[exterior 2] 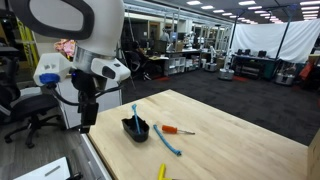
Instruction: Move the screwdriver forward
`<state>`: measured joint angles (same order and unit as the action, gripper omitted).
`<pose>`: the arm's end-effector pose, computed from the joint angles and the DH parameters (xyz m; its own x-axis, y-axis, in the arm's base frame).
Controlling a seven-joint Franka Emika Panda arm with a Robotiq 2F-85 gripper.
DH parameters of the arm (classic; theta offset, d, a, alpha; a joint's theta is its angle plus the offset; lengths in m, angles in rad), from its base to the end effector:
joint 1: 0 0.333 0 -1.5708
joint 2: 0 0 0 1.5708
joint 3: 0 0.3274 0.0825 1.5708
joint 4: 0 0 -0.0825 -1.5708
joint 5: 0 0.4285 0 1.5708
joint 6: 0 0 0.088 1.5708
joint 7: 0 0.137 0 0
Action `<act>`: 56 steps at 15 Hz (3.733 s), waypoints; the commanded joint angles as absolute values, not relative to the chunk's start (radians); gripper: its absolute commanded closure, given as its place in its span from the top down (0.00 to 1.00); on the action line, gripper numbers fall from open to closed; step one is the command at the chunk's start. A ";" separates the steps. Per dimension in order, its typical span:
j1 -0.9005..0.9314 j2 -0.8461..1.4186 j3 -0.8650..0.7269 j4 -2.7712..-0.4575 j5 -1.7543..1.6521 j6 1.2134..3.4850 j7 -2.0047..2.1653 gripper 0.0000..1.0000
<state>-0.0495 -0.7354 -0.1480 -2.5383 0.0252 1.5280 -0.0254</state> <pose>0.3202 -0.0602 0.4551 0.9571 -0.0997 -0.2720 -0.1393 -0.9816 -0.1302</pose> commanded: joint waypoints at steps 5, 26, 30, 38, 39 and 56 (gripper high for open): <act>-0.065 -0.567 -0.132 -2.434 0.217 1.629 0.051 1.00; -0.057 -0.011 -0.028 -1.984 0.363 1.885 0.573 1.00; -0.068 0.143 -0.062 -1.870 0.421 1.919 0.715 1.00; -0.055 0.386 -0.072 -1.704 0.428 1.983 0.804 1.00; -0.052 0.405 -0.073 -1.692 0.416 1.980 0.802 1.00; -0.009 0.601 -0.088 -1.652 0.299 2.271 0.805 1.00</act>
<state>-0.0266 0.5566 -0.0789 -1.6793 0.3332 2.2368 0.7993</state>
